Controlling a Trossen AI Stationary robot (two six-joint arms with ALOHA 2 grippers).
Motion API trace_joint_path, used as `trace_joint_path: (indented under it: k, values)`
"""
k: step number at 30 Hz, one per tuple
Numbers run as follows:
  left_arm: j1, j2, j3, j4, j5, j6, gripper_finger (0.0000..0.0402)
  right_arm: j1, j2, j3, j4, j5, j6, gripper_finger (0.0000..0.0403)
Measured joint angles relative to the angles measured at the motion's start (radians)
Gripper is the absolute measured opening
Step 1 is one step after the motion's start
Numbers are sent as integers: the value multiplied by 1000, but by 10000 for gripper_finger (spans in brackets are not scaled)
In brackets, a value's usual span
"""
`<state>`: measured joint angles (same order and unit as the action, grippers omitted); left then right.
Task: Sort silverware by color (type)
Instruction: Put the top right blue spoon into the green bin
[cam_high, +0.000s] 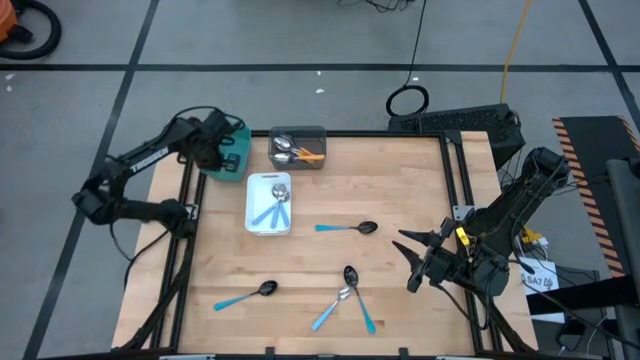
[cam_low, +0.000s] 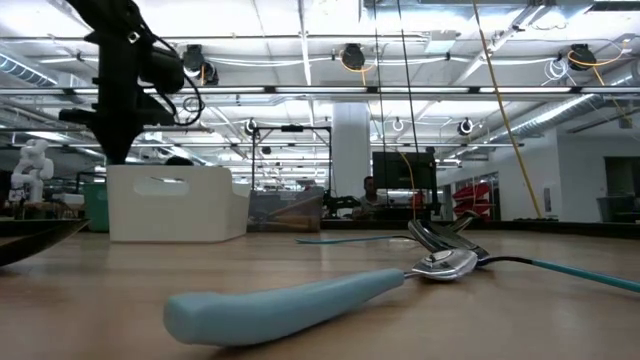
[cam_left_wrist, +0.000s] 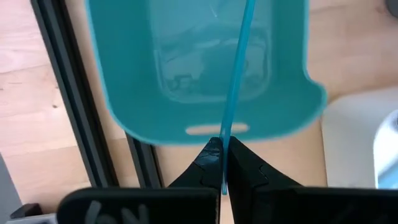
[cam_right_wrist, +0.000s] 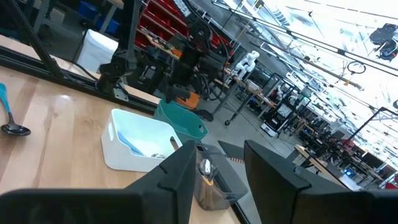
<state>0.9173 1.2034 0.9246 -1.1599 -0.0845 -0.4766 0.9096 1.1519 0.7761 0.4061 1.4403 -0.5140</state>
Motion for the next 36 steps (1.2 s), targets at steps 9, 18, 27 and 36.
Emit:
trace_joint_path:
  k: [9, 18, 27, 36]
  values:
    - [57, 147, 30, -1, 66, 91, 5, 1, 0, 0, -2, 0, 23, 130]
    - [62, 156, 30, 4, 0, 110, 5, 2, 0, 0, -46, 0, 80, 130]
    - [60, 156, 29, 9, -21, 74, 5, 2, 0, 0, -46, 0, 86, 130]
    - [59, 156, 28, 11, -21, 66, 20, 2, 0, 0, -45, -1, 63, 130]
